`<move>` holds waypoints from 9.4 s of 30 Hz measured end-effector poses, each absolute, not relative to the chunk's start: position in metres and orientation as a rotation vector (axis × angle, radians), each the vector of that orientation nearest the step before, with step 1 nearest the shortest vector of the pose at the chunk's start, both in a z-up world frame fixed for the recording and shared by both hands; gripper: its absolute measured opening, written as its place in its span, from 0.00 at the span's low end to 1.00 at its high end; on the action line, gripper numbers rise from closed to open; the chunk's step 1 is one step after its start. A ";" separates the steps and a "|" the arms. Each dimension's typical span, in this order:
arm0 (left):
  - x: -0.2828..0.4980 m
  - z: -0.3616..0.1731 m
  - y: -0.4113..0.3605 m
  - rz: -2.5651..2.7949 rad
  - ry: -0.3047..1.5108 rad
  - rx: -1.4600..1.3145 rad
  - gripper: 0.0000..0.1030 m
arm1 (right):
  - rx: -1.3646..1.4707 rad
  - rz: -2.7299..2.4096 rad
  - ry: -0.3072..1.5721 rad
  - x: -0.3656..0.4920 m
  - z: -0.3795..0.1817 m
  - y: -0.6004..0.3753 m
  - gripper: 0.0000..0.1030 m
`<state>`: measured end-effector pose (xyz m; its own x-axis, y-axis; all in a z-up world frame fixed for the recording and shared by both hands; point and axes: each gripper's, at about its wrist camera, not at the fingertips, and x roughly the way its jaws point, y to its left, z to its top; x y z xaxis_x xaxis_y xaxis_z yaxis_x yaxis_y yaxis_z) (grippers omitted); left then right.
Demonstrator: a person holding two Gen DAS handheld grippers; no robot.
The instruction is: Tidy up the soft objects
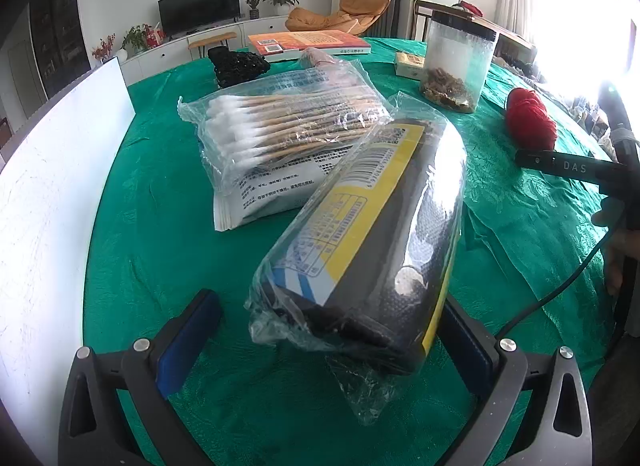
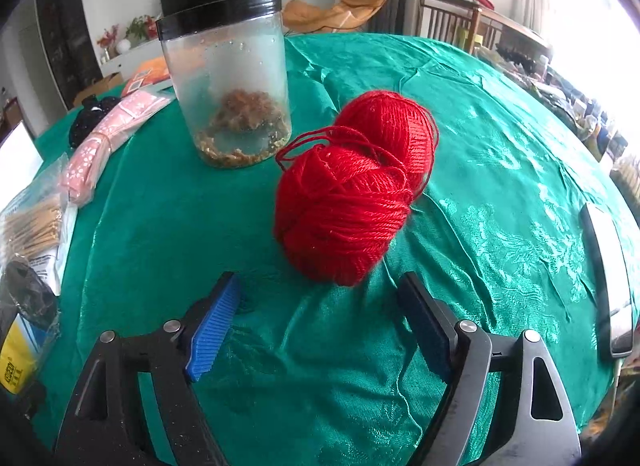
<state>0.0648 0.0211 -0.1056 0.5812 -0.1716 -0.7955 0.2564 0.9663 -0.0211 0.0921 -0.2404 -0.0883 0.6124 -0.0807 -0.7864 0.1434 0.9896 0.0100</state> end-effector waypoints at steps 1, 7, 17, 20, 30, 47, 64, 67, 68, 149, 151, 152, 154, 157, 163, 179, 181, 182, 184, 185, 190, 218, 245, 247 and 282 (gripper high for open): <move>0.065 -0.105 0.021 -0.251 0.917 0.097 1.00 | 0.075 -0.129 0.903 0.092 -0.088 -0.240 0.81; 0.064 -0.106 0.023 -0.254 0.913 0.086 1.00 | 0.074 -0.130 0.903 0.092 -0.088 -0.241 0.81; 0.064 -0.106 0.023 -0.255 0.912 0.084 1.00 | 0.074 -0.130 0.903 0.092 -0.088 -0.240 0.81; 0.064 -0.106 0.023 -0.255 0.912 0.084 1.00 | 0.074 -0.130 0.903 0.092 -0.088 -0.241 0.81; 0.064 -0.106 0.023 -0.255 0.912 0.083 1.00 | 0.074 -0.130 0.904 0.092 -0.088 -0.241 0.81; 0.064 -0.106 0.024 -0.256 0.912 0.082 1.00 | 0.073 -0.131 0.904 0.092 -0.088 -0.241 0.81; 0.064 -0.106 0.024 -0.256 0.911 0.082 1.00 | 0.073 -0.131 0.905 0.092 -0.088 -0.241 0.81; 0.064 -0.106 0.024 -0.256 0.911 0.082 1.00 | 0.073 -0.131 0.905 0.092 -0.088 -0.241 0.81; 0.064 -0.106 0.024 -0.256 0.911 0.082 1.00 | 0.073 -0.131 0.905 0.092 -0.088 -0.241 0.81; 0.065 -0.107 0.024 -0.257 0.911 0.081 1.00 | 0.072 -0.132 0.905 0.092 -0.088 -0.241 0.81; 0.065 -0.107 0.024 -0.257 0.911 0.081 1.00 | 0.072 -0.132 0.905 0.092 -0.088 -0.241 0.81; 0.065 -0.107 0.024 -0.257 0.911 0.080 1.00 | 0.072 -0.132 0.905 0.092 -0.088 -0.241 0.81; 0.065 -0.107 0.024 -0.257 0.911 0.080 1.00 | 0.072 -0.132 0.905 0.092 -0.088 -0.241 0.81; 0.065 -0.107 0.024 -0.257 0.911 0.081 1.00 | 0.072 -0.132 0.905 0.091 -0.088 -0.241 0.81; 0.065 -0.107 0.024 -0.257 0.910 0.080 1.00 | 0.072 -0.132 0.905 0.091 -0.088 -0.241 0.81; 0.065 -0.107 0.024 -0.257 0.910 0.081 1.00 | 0.072 -0.132 0.905 0.091 -0.088 -0.241 0.81; 0.065 -0.107 0.024 -0.257 0.911 0.082 1.00 | 0.072 -0.132 0.905 0.091 -0.088 -0.241 0.81; 0.065 -0.107 0.024 -0.257 0.911 0.081 1.00 | 0.072 -0.132 0.905 0.091 -0.088 -0.241 0.81; 0.065 -0.107 0.024 -0.256 0.911 0.083 1.00 | 0.072 -0.132 0.905 0.091 -0.088 -0.241 0.81; 0.065 -0.107 0.024 -0.256 0.911 0.084 1.00 | 0.072 -0.132 0.905 0.091 -0.088 -0.241 0.81; 0.065 -0.107 0.024 -0.255 0.912 0.085 1.00 | 0.072 -0.132 0.905 0.091 -0.088 -0.241 0.81; 0.062 -0.099 0.022 -0.254 1.022 0.123 1.00 | 0.073 -0.131 0.905 0.091 -0.088 -0.241 0.81; 0.398 -0.050 0.050 -0.029 1.100 -0.026 0.98 | 0.072 -0.129 0.906 0.090 -0.089 -0.240 0.82; 0.411 -0.067 0.049 -0.005 1.132 -0.037 0.98 | 0.069 -0.121 0.909 0.091 -0.089 -0.238 0.85; 0.297 -0.020 0.095 -0.163 1.001 -0.166 0.36 | 0.597 -0.045 0.884 0.111 -0.058 -0.331 0.85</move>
<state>0.2971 0.0950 -0.0203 0.5291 -0.2115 -0.8218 0.0595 0.9753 -0.2128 0.1114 -0.3307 -0.0576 0.6438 0.2028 -0.7379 0.2768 0.8372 0.4716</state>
